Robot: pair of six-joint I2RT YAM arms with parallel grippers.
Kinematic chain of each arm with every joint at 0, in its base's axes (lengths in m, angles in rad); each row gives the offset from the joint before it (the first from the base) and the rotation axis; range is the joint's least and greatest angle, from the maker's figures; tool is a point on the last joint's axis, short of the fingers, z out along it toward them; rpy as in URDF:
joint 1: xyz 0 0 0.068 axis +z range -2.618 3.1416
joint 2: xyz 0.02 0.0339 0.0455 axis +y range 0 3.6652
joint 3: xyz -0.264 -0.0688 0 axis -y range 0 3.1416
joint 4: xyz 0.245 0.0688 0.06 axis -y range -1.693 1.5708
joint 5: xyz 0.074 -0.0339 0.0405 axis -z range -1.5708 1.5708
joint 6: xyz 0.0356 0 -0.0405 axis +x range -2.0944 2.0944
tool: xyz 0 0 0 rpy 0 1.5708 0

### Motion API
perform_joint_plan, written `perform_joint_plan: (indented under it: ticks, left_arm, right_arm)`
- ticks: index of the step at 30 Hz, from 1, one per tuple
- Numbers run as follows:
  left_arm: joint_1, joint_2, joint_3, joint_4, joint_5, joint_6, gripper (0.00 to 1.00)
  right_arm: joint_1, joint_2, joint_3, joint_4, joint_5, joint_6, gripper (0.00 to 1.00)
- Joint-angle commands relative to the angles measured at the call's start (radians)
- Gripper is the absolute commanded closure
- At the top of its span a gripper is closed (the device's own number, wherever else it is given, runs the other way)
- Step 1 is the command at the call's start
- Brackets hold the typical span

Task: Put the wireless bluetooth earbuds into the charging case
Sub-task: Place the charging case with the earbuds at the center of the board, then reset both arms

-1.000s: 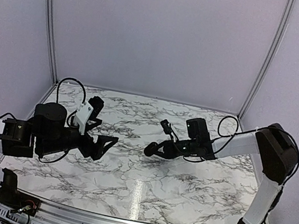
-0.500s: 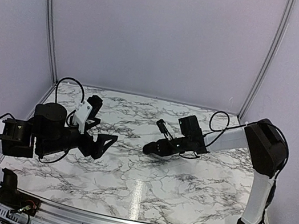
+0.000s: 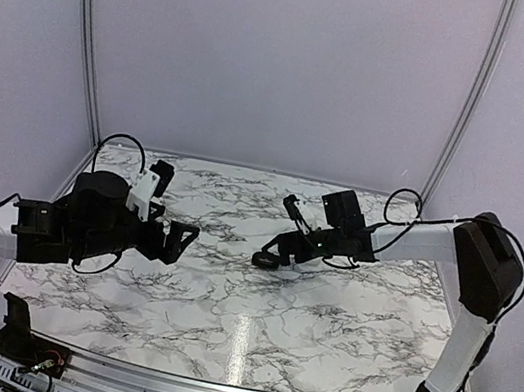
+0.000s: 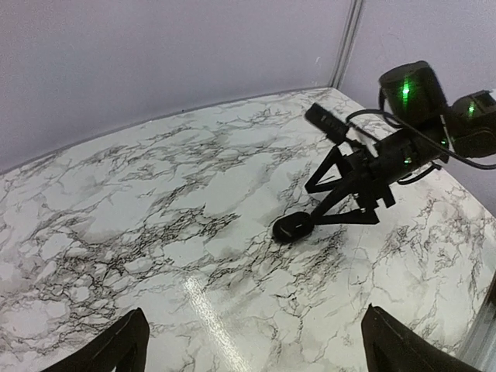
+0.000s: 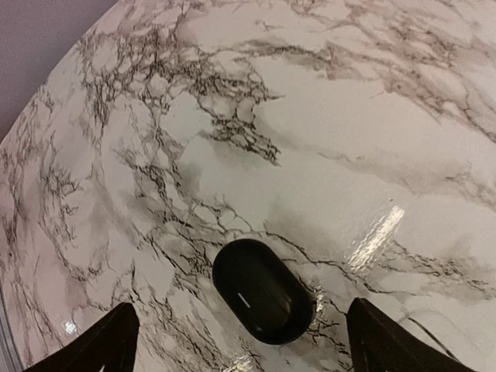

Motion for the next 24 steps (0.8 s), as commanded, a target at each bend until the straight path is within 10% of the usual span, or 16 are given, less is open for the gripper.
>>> perform_joint_plan:
  ticks: [1, 24]
  left_arm:
    - [0.120, 0.038, 0.043, -0.067, 0.096, -0.117, 0.01]
    - [0.530, 0.103, -0.158, 0.031, 0.245, -0.250, 0.01]
  right_arm:
    - [-0.006, -0.136, -0.025, 0.017, 0.047, -0.018, 0.02]
    - [-0.227, -0.643, -0.590, 0.260, 0.276, 0.150, 0.01]
